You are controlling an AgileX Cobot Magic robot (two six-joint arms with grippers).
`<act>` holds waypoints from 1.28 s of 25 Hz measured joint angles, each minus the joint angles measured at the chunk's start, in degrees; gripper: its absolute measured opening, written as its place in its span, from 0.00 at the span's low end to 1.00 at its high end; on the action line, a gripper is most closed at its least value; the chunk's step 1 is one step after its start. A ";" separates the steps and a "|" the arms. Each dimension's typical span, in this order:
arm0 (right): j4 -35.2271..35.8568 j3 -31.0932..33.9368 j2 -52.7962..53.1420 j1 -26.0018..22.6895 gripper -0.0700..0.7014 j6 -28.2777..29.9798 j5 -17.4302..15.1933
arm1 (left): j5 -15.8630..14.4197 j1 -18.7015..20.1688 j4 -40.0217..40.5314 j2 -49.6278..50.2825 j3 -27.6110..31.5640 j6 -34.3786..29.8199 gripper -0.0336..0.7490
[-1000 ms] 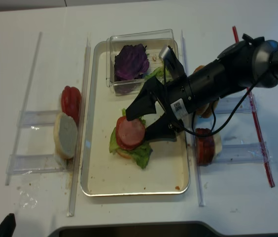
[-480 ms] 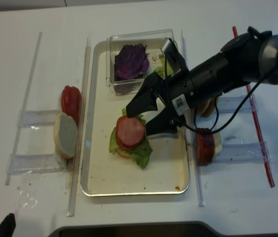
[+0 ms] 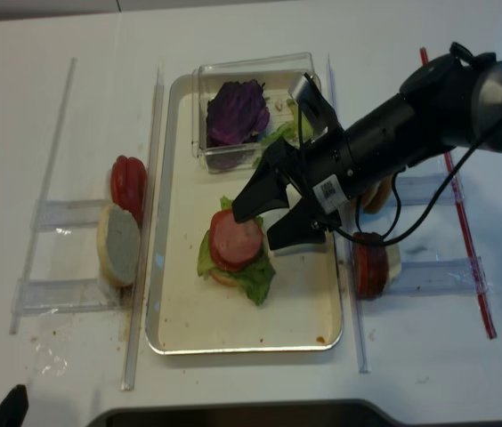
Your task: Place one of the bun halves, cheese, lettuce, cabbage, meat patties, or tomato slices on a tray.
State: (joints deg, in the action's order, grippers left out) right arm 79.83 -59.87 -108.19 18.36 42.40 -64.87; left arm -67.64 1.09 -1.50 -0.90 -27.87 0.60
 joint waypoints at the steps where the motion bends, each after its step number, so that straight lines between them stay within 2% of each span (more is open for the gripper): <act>1: -0.14 0.00 0.48 0.00 0.88 -0.13 0.00 | 0.00 0.00 0.00 0.00 0.00 0.00 0.77; 5: -1.30 0.00 2.33 0.00 0.87 -1.11 0.00 | 0.00 0.00 0.00 0.00 0.00 0.00 0.77; 8: -4.81 -0.81 2.70 0.00 0.87 -3.10 -0.36 | 0.00 0.00 0.04 0.00 0.00 0.00 0.77; 13: -12.33 -5.21 2.75 0.00 0.87 -8.05 -2.31 | 0.00 0.00 0.13 0.00 0.00 0.00 0.77; 24: -26.55 -17.50 3.12 0.00 0.87 -21.35 -3.54 | 0.00 0.00 0.13 0.00 0.00 0.00 0.77; 32: -30.95 -19.00 5.53 0.00 0.87 -26.62 -4.25 | 0.00 0.00 0.13 0.00 0.00 0.00 0.77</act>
State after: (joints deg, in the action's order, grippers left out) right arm 48.88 -78.87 -102.66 18.36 15.78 -69.13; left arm -67.64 1.09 -1.37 -0.90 -27.87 0.60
